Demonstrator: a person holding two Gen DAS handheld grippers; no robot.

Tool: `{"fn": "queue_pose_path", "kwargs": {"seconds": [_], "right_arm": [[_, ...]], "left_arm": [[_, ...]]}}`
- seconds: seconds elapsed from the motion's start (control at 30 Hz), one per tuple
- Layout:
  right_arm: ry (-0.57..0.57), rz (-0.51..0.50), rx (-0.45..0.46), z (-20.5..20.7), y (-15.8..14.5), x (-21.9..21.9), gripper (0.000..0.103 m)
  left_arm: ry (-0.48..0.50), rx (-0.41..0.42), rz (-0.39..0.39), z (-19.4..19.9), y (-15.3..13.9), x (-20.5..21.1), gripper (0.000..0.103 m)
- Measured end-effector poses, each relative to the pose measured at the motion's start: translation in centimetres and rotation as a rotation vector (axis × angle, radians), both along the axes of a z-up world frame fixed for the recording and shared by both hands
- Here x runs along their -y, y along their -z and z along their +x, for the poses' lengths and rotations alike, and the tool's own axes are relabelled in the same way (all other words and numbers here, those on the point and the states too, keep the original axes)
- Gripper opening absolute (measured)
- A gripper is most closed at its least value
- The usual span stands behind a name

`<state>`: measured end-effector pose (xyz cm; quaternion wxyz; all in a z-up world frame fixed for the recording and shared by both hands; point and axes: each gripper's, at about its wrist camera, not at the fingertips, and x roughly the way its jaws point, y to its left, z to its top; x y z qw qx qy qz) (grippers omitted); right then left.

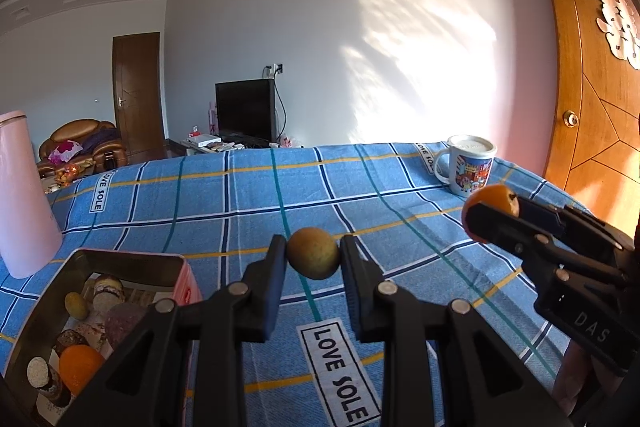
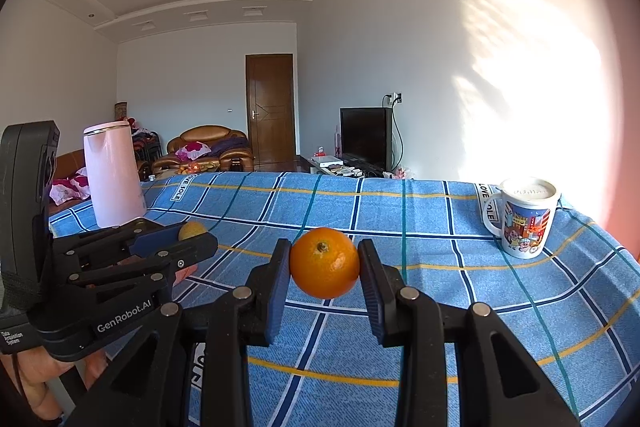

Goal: Organize fruits
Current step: 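Hold the orange and the yellow-green fruit above the table with both tools, then carry the orange and the yellow-green fruit over the metal tin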

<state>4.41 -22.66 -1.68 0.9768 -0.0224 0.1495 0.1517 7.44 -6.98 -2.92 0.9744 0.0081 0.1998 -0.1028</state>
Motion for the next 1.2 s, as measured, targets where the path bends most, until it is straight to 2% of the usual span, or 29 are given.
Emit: {"fn": "queue_pose_path", "kwargs": {"seconds": [0.5,0.73,0.87,1.2], "right_arm": [[-0.115,0.014,-0.063,-1.1,-0.1,-4.6,0.036],[-0.222,0.015,-0.053,-1.7,-1.9,-8.5,0.036],[-0.289,0.002,-0.040,-2.0,-2.7,-11.3,0.036],[-0.402,-0.002,-0.061,-1.7,-2.8,-16.7,0.036]], "left_arm": [[-0.039,-0.011,0.001,-2.7,-0.2,-3.9,0.028],[-0.119,-0.018,-0.014,-4.3,-1.6,-8.2,0.028],[-0.182,-0.021,0.011,-5.2,-2.1,-10.2,0.028],[-0.297,-0.069,0.004,-6.5,-1.7,-15.3,0.028]]}}
